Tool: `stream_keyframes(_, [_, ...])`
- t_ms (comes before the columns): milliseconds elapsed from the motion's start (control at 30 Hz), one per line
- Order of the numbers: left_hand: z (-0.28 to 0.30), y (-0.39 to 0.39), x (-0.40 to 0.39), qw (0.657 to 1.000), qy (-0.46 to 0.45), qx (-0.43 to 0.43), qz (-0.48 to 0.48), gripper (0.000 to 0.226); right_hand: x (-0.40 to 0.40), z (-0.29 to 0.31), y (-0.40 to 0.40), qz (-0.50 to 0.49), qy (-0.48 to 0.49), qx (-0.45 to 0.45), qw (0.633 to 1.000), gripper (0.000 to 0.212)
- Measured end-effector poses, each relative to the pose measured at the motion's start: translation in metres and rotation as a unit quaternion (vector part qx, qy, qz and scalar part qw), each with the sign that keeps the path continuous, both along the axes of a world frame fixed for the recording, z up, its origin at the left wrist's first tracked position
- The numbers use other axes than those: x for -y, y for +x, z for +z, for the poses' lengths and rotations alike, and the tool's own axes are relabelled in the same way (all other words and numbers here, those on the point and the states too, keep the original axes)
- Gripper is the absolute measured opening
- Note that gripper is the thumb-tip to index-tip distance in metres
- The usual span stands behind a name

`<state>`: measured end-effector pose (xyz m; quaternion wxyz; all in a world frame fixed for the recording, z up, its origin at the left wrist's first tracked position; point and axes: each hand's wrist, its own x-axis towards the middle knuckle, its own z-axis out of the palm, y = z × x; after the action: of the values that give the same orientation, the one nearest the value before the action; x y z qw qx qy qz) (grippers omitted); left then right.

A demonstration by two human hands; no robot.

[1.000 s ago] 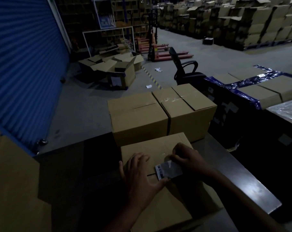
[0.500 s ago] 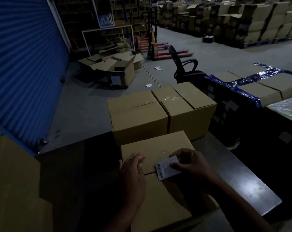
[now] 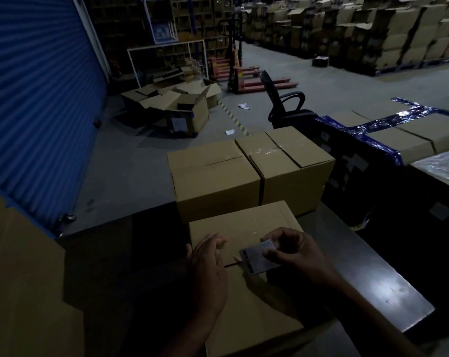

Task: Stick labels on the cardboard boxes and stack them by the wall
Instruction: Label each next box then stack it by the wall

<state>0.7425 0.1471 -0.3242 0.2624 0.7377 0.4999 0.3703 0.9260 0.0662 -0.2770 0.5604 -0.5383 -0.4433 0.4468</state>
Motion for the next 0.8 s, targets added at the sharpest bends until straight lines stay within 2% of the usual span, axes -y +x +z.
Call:
stream_keyframes(67, [-0.001, -0.001, 0.000, 1.000, -0.006, 0.010, 0.002, 0.028, 0.003, -0.001, 0.000, 0.003, -0.002, -0.042, 0.999, 0.020])
stream_keyframes(167, [0.000, 0.000, 0.002, 1.000, -0.006, 0.028, 0.009, 0.043, 0.011, 0.001, 0.004, -0.027, -0.006, -0.136, 0.990, 0.019])
stream_keyframes(367, [0.002, 0.001, 0.005, 1.000, 0.005, 0.028, 0.006, 0.028, 0.027, 0.005, -0.001, -0.100, -0.022, -0.045, 0.994, 0.017])
stream_keyframes(533, [0.004, 0.001, 0.007, 0.999, 0.051, -0.009, 0.004, 0.024, 0.048, 0.002, -0.002, -0.199, -0.038, -0.058, 0.978, 0.029])
stream_keyframes(667, [0.015, 0.008, 0.026, 0.995, 0.066, -0.034, -0.067, 0.022, 0.083, -0.006, 0.001, -0.265, -0.051, -0.080, 0.959, 0.030])
stream_keyframes(800, [0.038, 0.034, 0.064, 0.978, 0.017, -0.056, -0.202, 0.028, 0.122, -0.019, 0.003, -0.358, -0.056, -0.107, 0.926, 0.025])
